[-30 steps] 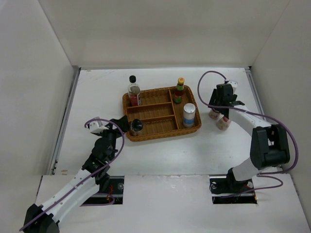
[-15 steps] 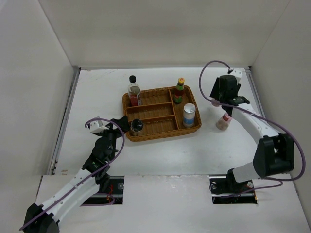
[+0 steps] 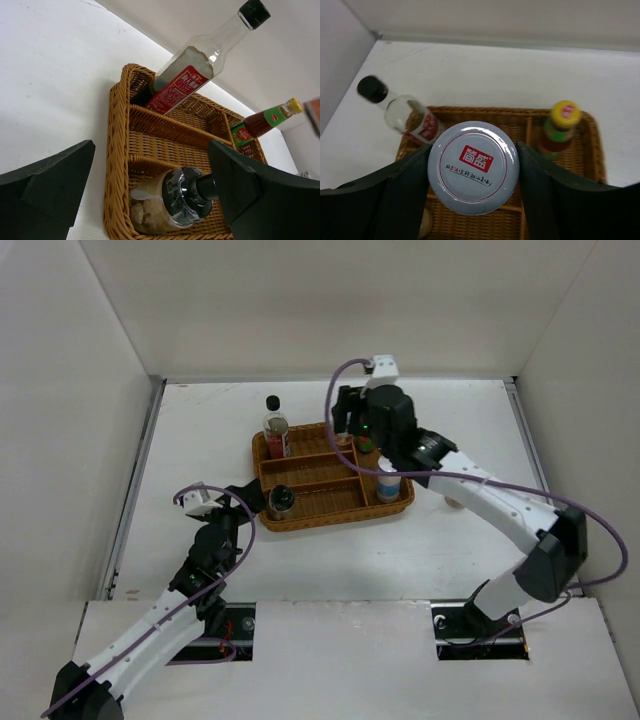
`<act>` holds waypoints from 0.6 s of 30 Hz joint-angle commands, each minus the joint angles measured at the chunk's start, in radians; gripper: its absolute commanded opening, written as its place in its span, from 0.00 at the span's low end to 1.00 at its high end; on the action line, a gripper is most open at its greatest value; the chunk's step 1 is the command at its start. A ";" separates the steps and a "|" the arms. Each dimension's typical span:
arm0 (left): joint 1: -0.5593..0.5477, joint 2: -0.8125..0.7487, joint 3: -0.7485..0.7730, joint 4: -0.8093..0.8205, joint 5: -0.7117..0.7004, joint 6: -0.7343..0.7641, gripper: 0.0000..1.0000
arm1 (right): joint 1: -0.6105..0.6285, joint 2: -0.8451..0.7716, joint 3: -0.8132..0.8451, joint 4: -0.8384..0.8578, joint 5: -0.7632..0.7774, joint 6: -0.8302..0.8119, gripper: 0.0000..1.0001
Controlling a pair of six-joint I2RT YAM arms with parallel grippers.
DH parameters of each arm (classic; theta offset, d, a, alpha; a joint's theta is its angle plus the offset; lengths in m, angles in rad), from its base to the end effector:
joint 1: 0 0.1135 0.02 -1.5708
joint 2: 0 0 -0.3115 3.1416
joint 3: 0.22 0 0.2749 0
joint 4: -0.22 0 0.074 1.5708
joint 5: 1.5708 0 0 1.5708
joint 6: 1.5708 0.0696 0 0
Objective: Organize the condiment bottles
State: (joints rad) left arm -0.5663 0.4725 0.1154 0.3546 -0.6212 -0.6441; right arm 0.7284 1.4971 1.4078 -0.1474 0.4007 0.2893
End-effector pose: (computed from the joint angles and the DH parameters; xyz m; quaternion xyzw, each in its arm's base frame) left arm 0.1446 -0.0439 0.2174 -0.2419 0.6652 -0.2046 0.6761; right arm 0.3194 0.2486 0.4276 -0.0475 0.7783 0.1588 0.6057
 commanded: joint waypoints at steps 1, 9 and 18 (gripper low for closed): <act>0.009 -0.009 -0.002 0.035 0.001 -0.008 1.00 | 0.044 0.112 0.117 0.082 -0.045 0.001 0.50; 0.010 -0.041 0.001 0.007 0.003 -0.008 1.00 | 0.095 0.350 0.232 0.039 -0.068 0.001 0.50; 0.012 -0.034 0.001 0.004 -0.002 -0.008 1.00 | 0.108 0.452 0.162 0.046 -0.072 0.008 0.53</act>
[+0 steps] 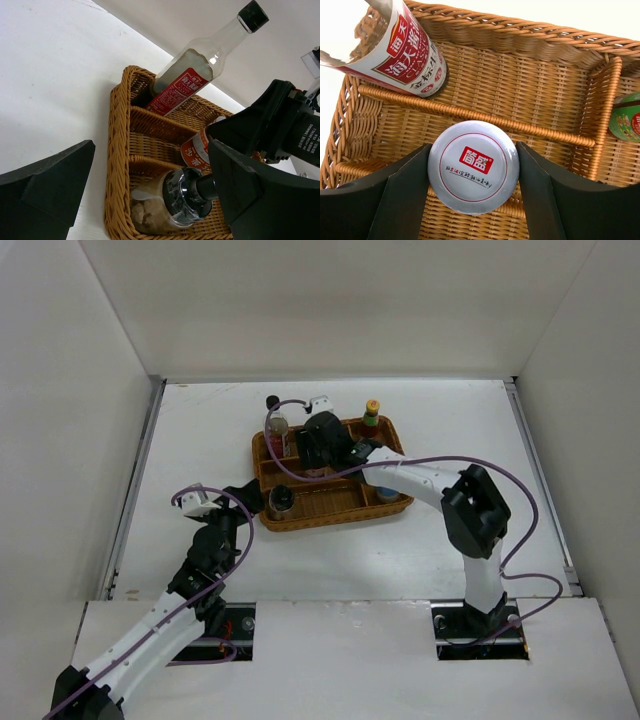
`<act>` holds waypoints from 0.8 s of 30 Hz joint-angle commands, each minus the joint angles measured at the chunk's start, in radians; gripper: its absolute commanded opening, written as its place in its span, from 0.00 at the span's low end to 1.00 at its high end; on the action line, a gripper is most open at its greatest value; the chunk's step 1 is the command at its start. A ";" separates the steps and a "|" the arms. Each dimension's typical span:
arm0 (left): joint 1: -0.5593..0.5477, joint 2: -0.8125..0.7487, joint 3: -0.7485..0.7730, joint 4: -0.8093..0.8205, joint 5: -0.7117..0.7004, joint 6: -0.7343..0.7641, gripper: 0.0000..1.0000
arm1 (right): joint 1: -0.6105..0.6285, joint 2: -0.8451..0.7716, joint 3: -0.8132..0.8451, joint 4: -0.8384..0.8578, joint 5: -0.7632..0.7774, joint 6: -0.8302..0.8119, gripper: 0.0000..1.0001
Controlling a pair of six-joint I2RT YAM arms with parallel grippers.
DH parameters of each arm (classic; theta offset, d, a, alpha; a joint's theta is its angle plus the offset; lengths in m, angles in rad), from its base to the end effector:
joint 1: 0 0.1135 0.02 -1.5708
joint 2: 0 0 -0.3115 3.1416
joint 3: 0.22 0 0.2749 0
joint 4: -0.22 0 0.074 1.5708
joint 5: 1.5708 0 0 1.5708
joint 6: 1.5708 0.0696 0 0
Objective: Organize the condiment bottles
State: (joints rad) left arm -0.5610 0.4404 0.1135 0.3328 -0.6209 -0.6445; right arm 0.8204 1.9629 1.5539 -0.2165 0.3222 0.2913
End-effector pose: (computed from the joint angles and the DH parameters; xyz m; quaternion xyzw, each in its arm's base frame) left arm 0.1419 -0.0414 0.2177 -0.2445 0.6617 -0.2054 0.6784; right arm 0.3725 0.3672 0.2677 -0.1593 0.8674 0.1158 0.4571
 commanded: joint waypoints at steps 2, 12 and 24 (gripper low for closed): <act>0.006 0.004 0.005 0.026 0.004 -0.009 1.00 | 0.018 -0.001 -0.006 0.120 0.008 0.014 0.58; 0.008 0.000 0.006 0.026 0.000 -0.009 1.00 | 0.023 -0.097 -0.072 0.135 0.003 0.028 0.86; 0.002 -0.008 0.008 0.022 0.010 -0.009 1.00 | -0.205 -0.695 -0.464 0.167 0.153 0.113 0.98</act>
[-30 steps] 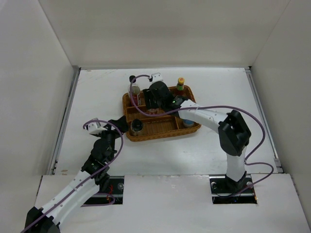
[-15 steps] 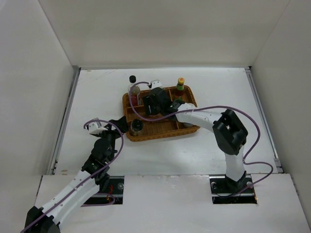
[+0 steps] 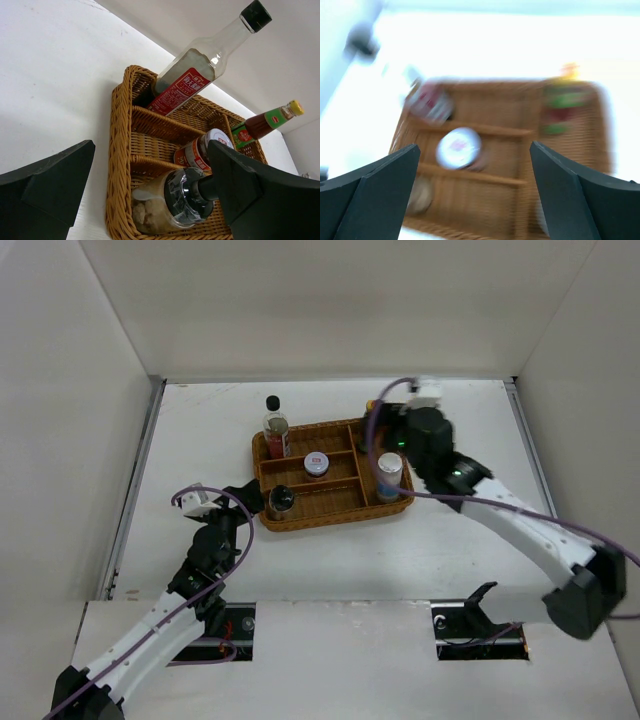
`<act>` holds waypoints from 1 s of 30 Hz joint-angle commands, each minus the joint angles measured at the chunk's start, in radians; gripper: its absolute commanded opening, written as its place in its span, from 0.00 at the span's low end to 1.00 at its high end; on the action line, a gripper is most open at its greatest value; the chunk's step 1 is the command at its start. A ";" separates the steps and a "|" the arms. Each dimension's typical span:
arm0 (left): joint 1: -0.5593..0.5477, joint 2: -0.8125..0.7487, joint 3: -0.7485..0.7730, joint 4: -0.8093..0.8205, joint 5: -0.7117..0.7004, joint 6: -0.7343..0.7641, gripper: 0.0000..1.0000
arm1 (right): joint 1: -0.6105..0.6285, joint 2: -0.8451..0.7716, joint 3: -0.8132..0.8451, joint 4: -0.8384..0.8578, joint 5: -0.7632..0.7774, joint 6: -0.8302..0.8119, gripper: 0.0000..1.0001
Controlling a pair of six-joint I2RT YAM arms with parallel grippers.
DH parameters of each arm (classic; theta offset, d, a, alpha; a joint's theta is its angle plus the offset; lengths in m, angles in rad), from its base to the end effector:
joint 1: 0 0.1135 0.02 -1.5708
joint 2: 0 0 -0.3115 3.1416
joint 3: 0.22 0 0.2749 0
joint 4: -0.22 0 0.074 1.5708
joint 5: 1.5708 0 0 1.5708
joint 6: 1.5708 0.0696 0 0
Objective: Organize the condiment bottles
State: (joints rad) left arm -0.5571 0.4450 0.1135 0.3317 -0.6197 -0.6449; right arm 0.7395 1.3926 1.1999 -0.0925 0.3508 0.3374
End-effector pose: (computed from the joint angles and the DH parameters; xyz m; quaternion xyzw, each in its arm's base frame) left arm 0.1425 -0.0411 0.2170 -0.2450 0.6633 -0.2030 0.6774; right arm 0.2919 0.2339 0.3884 -0.0549 0.7932 0.1828 0.5784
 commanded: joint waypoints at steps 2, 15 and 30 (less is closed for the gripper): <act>-0.002 -0.015 0.006 0.023 0.003 -0.009 1.00 | -0.238 -0.226 -0.224 0.008 0.239 0.119 0.97; -0.011 0.017 0.008 0.033 0.026 -0.027 1.00 | -0.536 -0.290 -0.459 -0.204 0.280 0.232 1.00; 0.000 -0.011 0.006 0.021 0.034 -0.029 1.00 | -0.587 -0.197 -0.496 -0.038 0.252 0.227 0.48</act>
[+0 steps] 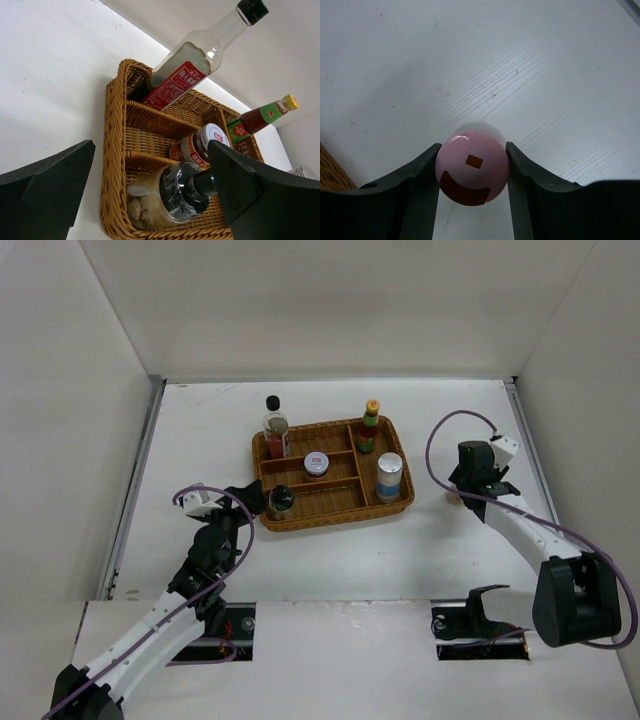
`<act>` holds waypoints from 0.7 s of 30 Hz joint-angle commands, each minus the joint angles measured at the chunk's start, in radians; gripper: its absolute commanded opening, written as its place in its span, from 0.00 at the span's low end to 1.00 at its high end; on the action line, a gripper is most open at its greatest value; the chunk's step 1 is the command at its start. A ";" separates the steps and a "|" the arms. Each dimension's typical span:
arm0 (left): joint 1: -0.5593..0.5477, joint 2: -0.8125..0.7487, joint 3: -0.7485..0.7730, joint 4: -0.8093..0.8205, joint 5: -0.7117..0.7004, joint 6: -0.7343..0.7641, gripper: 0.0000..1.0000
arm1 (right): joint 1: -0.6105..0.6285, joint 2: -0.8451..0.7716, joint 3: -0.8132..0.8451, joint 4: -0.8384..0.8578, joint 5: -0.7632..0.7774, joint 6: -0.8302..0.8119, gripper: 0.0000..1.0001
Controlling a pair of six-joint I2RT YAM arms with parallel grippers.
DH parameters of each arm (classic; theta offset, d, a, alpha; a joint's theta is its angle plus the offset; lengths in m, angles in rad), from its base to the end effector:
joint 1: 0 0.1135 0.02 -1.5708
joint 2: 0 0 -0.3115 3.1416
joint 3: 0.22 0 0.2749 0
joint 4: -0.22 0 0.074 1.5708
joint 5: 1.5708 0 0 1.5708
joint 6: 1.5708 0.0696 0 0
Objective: Organize the condiment bottles
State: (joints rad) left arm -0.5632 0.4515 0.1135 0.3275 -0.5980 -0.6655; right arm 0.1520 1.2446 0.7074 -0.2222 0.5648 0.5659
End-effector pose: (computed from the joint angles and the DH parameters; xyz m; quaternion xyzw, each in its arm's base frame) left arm 0.1429 -0.0439 0.2157 -0.2416 0.6678 -0.2164 0.6700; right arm 0.2801 0.0052 0.2314 0.2890 0.8410 -0.1066 0.4448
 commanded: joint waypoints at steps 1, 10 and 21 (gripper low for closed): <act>0.009 -0.019 0.006 0.021 0.009 -0.008 1.00 | 0.011 -0.089 -0.009 0.101 0.073 -0.007 0.46; 0.010 -0.005 0.005 0.027 0.001 -0.011 1.00 | 0.294 -0.392 0.170 0.012 0.190 -0.136 0.46; 0.036 -0.019 0.005 0.019 -0.013 -0.011 1.00 | 0.818 0.001 0.425 0.130 0.028 -0.225 0.46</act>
State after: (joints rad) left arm -0.5392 0.4503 0.1135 0.3252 -0.5991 -0.6701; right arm 0.9405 1.1702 1.1038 -0.1322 0.6712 0.3614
